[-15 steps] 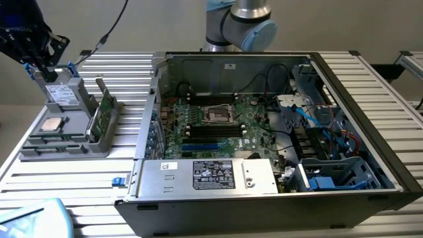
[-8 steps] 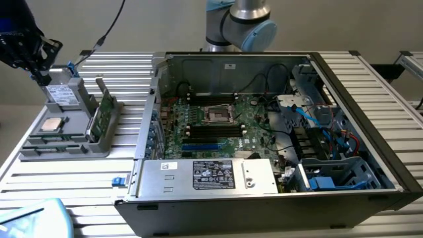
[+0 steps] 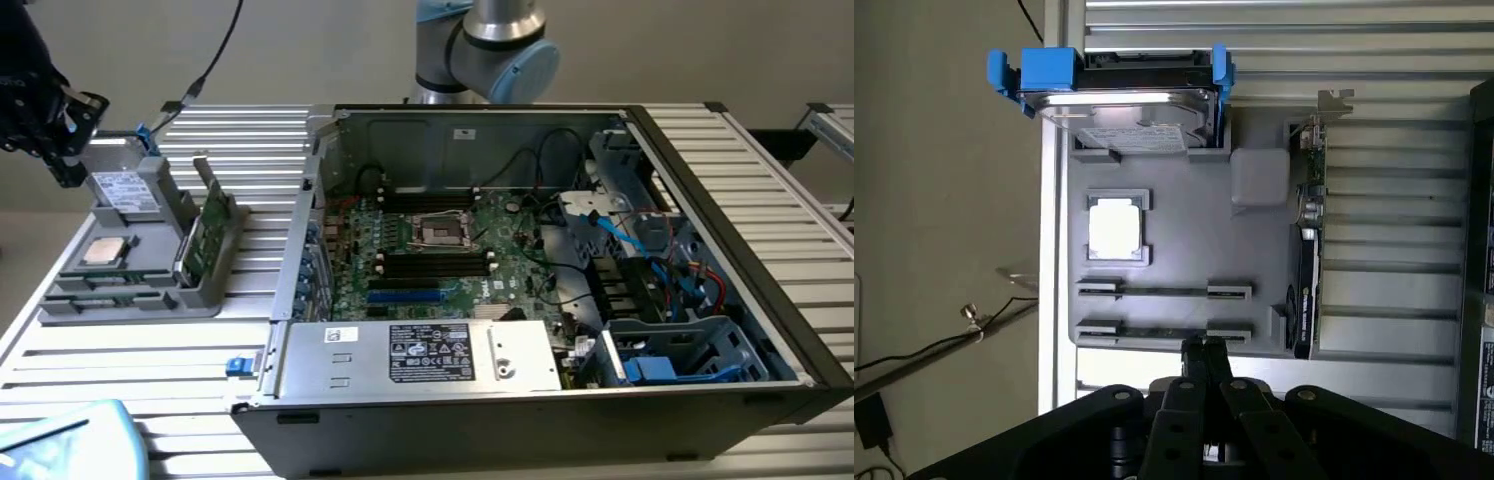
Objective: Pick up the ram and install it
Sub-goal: 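Reach for the ram, then pick up the ram and move it above insertion slot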
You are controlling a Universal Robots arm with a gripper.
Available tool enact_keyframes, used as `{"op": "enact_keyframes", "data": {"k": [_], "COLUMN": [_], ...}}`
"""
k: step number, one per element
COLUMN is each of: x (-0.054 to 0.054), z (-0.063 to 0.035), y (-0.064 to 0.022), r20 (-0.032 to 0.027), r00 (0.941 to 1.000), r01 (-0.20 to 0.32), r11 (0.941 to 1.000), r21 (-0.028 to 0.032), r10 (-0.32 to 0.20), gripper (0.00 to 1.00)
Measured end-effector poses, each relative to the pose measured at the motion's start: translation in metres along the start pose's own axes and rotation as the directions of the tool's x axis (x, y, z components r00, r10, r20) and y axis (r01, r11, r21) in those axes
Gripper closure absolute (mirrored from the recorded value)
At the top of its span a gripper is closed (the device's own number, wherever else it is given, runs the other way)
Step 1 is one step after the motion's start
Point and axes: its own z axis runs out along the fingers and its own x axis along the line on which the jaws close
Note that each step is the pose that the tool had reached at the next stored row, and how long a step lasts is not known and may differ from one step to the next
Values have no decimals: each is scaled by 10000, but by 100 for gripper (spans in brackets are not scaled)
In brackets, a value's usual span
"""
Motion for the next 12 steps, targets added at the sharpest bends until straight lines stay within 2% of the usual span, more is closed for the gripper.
{"op": "enact_keyframes", "data": {"k": [3,12], "x": [25,37], "z": [9,25], "y": [-70,-73], "r20": [-1,-7], "r00": [10000,10000], "r01": [19,19], "r11": [10000,10000], "r21": [1,2], "r10": [-19,-19], "gripper": [89,89]}}
